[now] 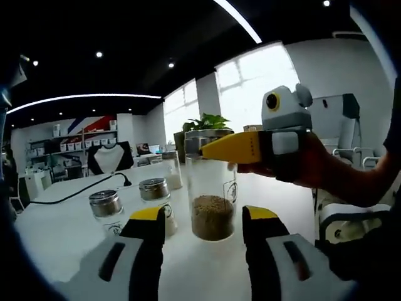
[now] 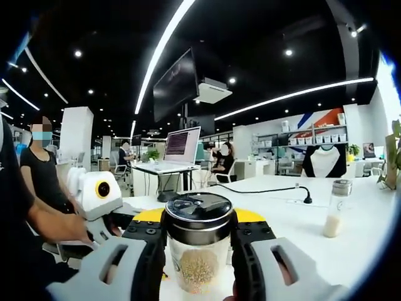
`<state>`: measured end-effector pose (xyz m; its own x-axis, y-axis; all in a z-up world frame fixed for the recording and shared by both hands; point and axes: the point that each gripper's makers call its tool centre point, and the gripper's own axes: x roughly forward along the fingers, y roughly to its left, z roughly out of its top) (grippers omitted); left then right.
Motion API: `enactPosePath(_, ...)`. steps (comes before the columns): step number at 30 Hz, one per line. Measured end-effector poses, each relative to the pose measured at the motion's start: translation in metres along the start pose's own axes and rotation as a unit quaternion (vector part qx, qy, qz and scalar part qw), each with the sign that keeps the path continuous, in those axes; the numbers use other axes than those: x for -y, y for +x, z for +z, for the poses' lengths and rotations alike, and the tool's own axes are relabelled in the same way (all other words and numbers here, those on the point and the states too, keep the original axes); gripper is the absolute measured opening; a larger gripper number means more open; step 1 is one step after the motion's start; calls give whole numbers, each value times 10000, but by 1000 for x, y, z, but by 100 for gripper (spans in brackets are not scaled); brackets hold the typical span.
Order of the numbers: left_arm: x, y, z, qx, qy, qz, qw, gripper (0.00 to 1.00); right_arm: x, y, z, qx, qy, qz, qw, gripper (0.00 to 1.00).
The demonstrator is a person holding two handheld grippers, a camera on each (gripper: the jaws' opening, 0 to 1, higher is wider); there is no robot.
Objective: Rotate the seasoning bottle until the label or dispensing opening points toward the visible target arrow and the bottle remains upright within the marked orientation range
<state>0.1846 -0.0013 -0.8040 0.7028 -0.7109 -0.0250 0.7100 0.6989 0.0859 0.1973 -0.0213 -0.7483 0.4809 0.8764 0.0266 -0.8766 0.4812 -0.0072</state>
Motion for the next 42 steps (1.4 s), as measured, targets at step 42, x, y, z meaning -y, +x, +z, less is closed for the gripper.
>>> enactPosePath(42, -59, -52, -21, -388, -169, 715, 9965, 100, 92, 5, -21, -505, -337, -232, 9979, 38)
